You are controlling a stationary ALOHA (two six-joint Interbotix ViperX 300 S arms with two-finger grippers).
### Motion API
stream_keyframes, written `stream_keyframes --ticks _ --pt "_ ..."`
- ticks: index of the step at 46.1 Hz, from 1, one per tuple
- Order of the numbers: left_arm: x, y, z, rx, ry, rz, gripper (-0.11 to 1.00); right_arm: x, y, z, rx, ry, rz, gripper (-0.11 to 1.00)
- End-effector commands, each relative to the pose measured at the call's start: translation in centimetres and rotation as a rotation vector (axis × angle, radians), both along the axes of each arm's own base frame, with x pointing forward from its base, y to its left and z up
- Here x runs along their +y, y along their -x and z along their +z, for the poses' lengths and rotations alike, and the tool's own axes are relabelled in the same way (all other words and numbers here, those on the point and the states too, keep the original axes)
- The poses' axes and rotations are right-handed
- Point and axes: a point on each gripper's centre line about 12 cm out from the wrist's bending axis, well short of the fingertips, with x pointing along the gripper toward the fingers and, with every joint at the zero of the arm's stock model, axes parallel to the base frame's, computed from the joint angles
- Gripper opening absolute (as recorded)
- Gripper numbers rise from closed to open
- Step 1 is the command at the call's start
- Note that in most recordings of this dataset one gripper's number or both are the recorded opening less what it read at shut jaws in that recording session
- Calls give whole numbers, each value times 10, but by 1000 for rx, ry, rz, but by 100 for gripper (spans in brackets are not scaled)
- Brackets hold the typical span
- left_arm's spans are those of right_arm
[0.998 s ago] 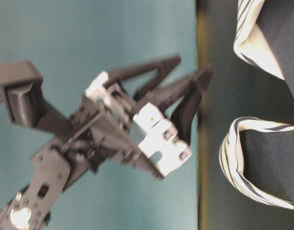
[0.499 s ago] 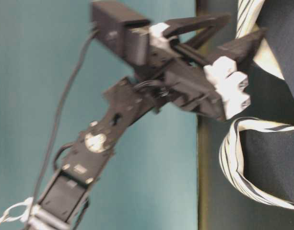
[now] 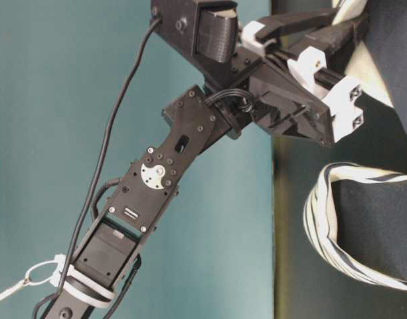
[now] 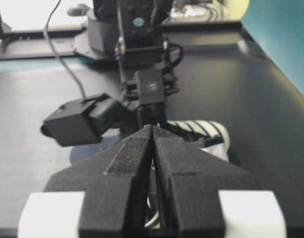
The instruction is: Arrange the slippers with the left arm.
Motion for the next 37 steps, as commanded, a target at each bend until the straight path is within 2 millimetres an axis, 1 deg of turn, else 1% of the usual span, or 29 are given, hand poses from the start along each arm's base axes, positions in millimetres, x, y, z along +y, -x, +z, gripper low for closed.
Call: stream_keyframes --ticks 1,3,10,14,19,22,26,29,32,34,37 --pt "-6 -5 20 -44 6 -2 7 0 0 3 -11 -6 -2 0" --pt "-5 -5 28 -61 14 8 2 0 0 3 -11 -6 -2 0" --pt "-2 -6 73 -148 102 99 2 0 1 2 -10 -9 -2 0" --pt "7 -2 100 -164 207 217 2 0 1 0 -7 -7 -2 0" --pt "19 7 120 -122 331 377 2 0 1 -2 0 -9 -2 0" --pt "26 16 125 -66 382 468 2 0 1 -3 1 -9 -2 0" --pt "33 28 126 3 410 547 2 0 1 -2 -2 -11 -2 0" --pt "42 40 128 63 445 641 2 0 1 -2 -4 -9 -2 0" --pt "46 47 130 84 487 719 2 0 1 -3 0 -9 -2 0" --pt "50 50 128 89 518 772 2 0 1 -2 -2 -9 -2 0" --pt "52 53 123 93 537 808 2 0 1 -2 -2 -9 -2 0"
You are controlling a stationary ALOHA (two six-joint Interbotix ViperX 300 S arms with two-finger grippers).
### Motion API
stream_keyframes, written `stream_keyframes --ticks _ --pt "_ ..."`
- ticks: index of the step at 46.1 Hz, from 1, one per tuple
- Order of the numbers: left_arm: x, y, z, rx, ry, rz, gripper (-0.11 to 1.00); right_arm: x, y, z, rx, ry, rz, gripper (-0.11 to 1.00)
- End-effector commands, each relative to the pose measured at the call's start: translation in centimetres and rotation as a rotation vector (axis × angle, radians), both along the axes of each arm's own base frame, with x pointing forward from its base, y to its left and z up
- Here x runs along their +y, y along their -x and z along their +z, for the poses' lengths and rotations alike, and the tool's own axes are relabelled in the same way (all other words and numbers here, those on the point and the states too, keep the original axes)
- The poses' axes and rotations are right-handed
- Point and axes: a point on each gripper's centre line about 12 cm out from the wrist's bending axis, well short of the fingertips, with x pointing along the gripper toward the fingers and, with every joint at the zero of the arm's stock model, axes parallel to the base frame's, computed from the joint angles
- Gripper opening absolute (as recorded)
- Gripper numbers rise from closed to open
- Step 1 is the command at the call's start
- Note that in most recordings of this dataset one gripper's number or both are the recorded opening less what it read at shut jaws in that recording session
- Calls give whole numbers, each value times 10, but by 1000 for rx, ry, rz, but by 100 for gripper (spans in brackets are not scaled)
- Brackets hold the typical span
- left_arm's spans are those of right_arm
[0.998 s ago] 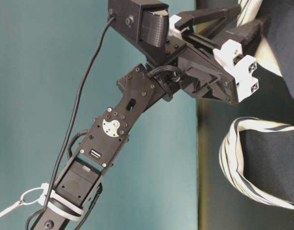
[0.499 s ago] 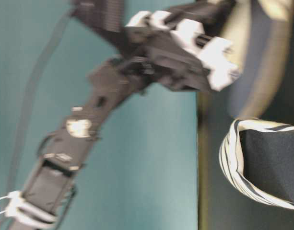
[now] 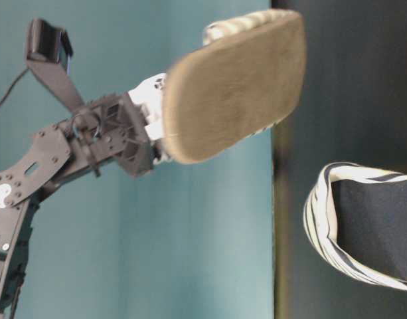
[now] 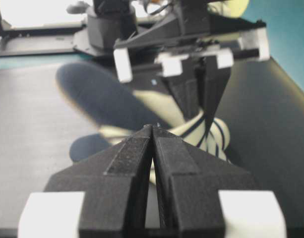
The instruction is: Arrange the slippers with the left arm.
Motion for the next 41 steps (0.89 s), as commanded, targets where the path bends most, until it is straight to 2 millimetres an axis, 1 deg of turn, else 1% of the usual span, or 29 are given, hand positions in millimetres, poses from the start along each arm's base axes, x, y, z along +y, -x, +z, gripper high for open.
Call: stream_keyframes --ticks 1,10,14,28,33,41 --pt "3 6 12 -24 19 49 2 0 -1 2 -7 -9 -2 0" --pt "10 8 -9 20 56 125 2 0 -1 2 -10 -7 -2 0" --pt "14 7 -23 44 72 163 2 0 -1 2 -8 -7 -2 0" --pt "11 5 -68 153 107 207 2 0 -1 -1 -4 -9 -2 0" --pt "7 4 -71 156 114 214 2 0 -1 -1 -3 -7 -2 0" --pt "-6 2 -72 162 133 235 2 0 0 -2 -2 -8 -2 0"
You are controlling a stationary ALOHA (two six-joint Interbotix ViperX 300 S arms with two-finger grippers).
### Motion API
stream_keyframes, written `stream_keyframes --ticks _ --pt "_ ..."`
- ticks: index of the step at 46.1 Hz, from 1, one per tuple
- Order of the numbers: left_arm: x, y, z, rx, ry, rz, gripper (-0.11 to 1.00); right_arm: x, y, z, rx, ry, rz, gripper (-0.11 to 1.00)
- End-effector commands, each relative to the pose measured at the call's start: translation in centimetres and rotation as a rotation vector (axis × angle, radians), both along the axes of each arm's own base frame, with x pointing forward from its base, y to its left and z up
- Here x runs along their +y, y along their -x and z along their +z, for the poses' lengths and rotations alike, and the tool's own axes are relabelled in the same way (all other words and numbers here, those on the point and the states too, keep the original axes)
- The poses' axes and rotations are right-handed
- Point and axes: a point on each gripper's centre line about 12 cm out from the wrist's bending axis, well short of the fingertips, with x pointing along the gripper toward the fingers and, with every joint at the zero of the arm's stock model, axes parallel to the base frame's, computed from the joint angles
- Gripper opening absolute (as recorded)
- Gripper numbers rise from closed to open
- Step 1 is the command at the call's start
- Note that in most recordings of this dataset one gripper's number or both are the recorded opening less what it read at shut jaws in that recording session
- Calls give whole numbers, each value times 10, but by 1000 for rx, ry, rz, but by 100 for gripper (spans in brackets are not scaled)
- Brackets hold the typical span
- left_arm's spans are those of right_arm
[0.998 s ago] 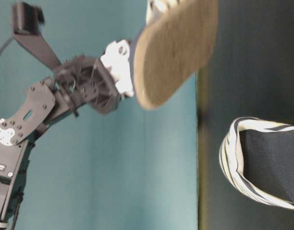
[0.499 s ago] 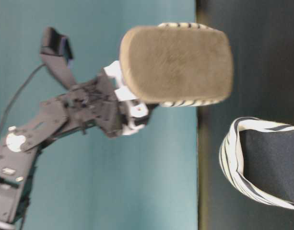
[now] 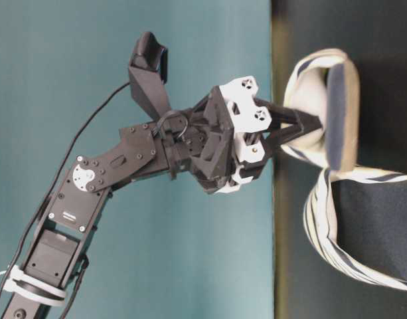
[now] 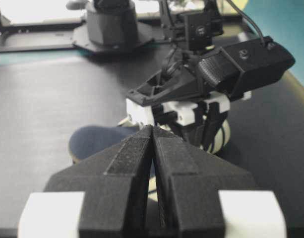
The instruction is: Arrange the slippers with the left arm.
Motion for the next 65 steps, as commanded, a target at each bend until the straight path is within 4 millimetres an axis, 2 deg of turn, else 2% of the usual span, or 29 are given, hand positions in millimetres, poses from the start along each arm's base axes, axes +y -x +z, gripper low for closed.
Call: stream_keyframes --ticks 1,21,45,52,65 --pt "-9 -2 6 -10 4 4 2 0 -1 2 -11 -7 -2 0" --pt "-14 1 -17 38 22 28 2 0 0 1 -19 -8 -3 0" --pt "-9 0 -19 29 28 55 3 0 0 -1 -17 -8 -3 0" --pt "-9 0 -18 22 29 56 16 0 0 -2 -17 -8 -3 0" --pt "-8 -2 -18 5 28 56 60 0 0 -3 -14 -5 -3 0"
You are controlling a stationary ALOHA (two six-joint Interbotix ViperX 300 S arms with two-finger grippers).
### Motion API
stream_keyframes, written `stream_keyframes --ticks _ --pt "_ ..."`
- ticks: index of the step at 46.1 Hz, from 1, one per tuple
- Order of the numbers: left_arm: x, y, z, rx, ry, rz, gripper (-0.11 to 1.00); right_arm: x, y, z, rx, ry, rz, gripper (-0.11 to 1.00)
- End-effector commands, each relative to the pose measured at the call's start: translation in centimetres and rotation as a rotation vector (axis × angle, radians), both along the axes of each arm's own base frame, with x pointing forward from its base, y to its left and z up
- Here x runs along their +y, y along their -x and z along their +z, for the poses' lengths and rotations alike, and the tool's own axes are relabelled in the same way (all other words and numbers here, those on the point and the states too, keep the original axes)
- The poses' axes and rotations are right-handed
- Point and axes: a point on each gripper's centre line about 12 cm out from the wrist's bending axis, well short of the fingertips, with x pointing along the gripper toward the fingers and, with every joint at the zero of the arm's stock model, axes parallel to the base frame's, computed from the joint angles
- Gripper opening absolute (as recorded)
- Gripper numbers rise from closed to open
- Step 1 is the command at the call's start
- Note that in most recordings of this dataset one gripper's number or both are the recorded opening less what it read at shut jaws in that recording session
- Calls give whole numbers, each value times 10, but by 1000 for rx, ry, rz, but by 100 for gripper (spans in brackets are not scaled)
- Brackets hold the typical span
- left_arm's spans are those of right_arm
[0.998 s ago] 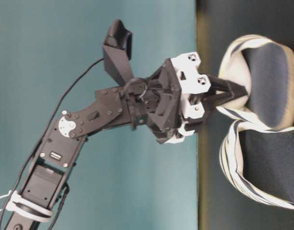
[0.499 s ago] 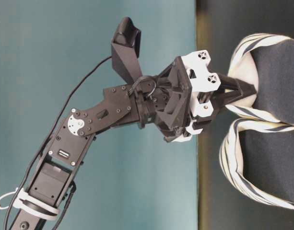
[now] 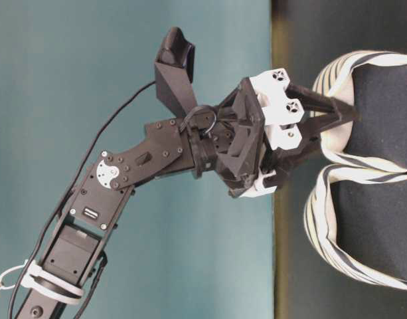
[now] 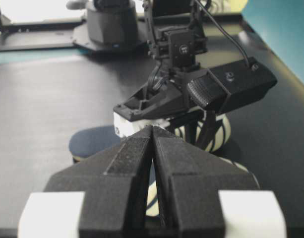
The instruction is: Arrange the slippers with the left arm.
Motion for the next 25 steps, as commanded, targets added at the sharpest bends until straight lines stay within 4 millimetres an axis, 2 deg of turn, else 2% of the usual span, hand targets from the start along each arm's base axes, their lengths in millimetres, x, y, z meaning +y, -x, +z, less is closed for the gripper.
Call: stream_keyframes --ticks 1,9,19,25 --pt "2 -1 4 -13 -4 3 63 0 -1 2 -8 -7 -2 0" --pt "-3 -4 9 -27 -7 -14 76 0 -1 1 -7 -7 -2 0" --pt "-20 -8 24 -57 -15 -60 77 0 -1 2 -10 -7 -2 0" --pt "-34 -9 40 -91 -21 -93 77 0 -1 3 -13 -8 -3 0"
